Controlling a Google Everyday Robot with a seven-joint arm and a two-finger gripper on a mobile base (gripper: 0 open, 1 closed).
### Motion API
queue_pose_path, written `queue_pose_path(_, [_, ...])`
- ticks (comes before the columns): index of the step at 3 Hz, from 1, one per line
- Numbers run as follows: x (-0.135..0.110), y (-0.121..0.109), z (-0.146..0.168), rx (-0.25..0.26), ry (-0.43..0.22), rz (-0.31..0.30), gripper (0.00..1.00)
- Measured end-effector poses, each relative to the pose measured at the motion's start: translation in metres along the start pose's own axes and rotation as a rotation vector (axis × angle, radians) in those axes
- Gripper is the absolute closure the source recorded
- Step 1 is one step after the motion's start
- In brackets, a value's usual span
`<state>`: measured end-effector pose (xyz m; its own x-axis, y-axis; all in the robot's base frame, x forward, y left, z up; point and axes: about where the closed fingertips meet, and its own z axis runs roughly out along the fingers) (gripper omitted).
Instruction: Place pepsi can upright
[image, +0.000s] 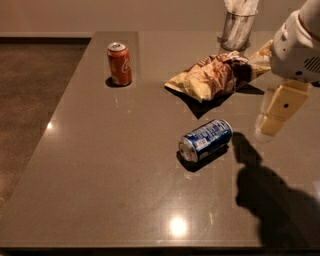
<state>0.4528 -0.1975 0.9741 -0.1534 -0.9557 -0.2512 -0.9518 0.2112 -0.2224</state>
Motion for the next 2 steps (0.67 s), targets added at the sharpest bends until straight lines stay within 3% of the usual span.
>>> queue_pose_path(1, [-0.034, -0.007, 0.025, -0.059, -0.068, -0.119, 0.00])
queue_pose_path(2, [-0.055, 0.002, 0.058, -0.145, -0.048, -0.312, 0.00])
